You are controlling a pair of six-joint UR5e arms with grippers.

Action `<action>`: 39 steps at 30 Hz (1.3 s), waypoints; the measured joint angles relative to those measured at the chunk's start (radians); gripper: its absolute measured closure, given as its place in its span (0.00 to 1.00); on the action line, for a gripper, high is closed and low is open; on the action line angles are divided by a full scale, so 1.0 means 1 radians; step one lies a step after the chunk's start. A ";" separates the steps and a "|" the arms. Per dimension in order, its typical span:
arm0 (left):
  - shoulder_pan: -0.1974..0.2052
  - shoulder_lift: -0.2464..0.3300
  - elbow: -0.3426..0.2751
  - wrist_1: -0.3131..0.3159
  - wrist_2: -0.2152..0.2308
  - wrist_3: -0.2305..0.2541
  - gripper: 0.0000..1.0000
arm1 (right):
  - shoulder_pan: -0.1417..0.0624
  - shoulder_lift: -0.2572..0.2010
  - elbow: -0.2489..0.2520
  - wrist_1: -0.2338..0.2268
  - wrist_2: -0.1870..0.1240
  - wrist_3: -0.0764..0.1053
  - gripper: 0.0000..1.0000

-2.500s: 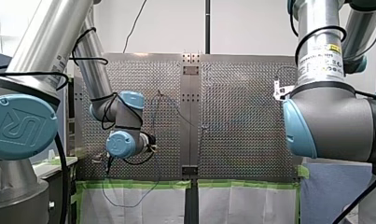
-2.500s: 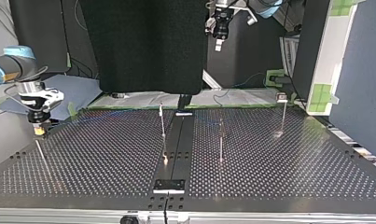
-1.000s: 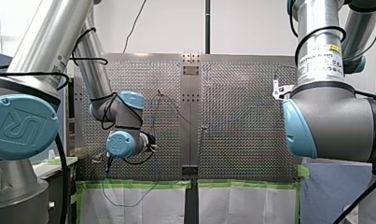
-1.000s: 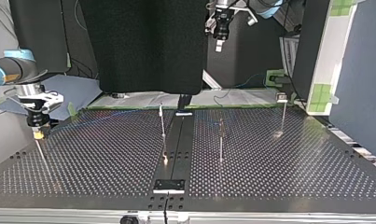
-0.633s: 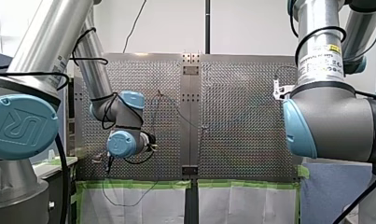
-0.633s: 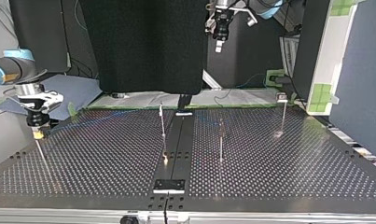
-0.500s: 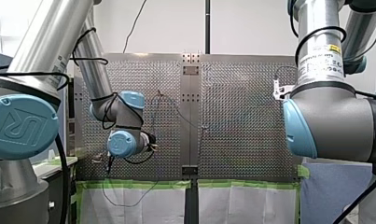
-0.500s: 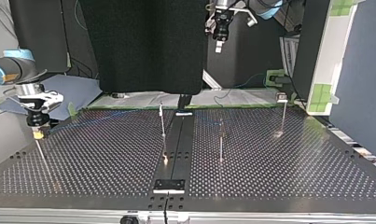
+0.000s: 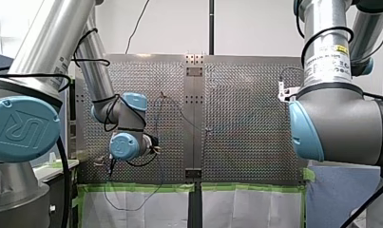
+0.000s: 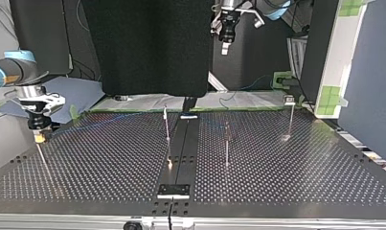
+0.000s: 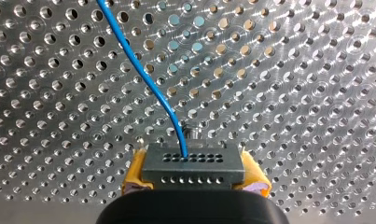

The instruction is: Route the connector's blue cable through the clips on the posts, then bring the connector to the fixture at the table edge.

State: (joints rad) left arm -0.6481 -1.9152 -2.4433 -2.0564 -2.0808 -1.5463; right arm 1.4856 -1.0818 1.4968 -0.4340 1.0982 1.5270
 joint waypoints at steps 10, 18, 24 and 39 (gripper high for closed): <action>0.003 0.000 0.000 0.001 0.000 0.000 0.00 | 0.002 0.004 -0.001 -0.007 0.001 0.002 1.00; 0.007 0.000 0.000 0.002 0.000 0.002 0.00 | 0.003 0.005 0.000 -0.008 0.002 0.003 1.00; 0.008 -0.001 0.000 0.002 0.000 0.003 0.00 | 0.003 0.005 0.000 -0.008 0.002 0.007 1.00; 0.008 0.000 0.000 0.002 0.000 0.003 0.00 | 0.003 0.008 0.000 -0.017 0.020 0.004 0.51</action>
State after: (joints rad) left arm -0.6397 -1.9156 -2.4434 -2.0542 -2.0808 -1.5431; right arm 1.4889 -1.0742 1.4965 -0.4512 1.1182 1.5306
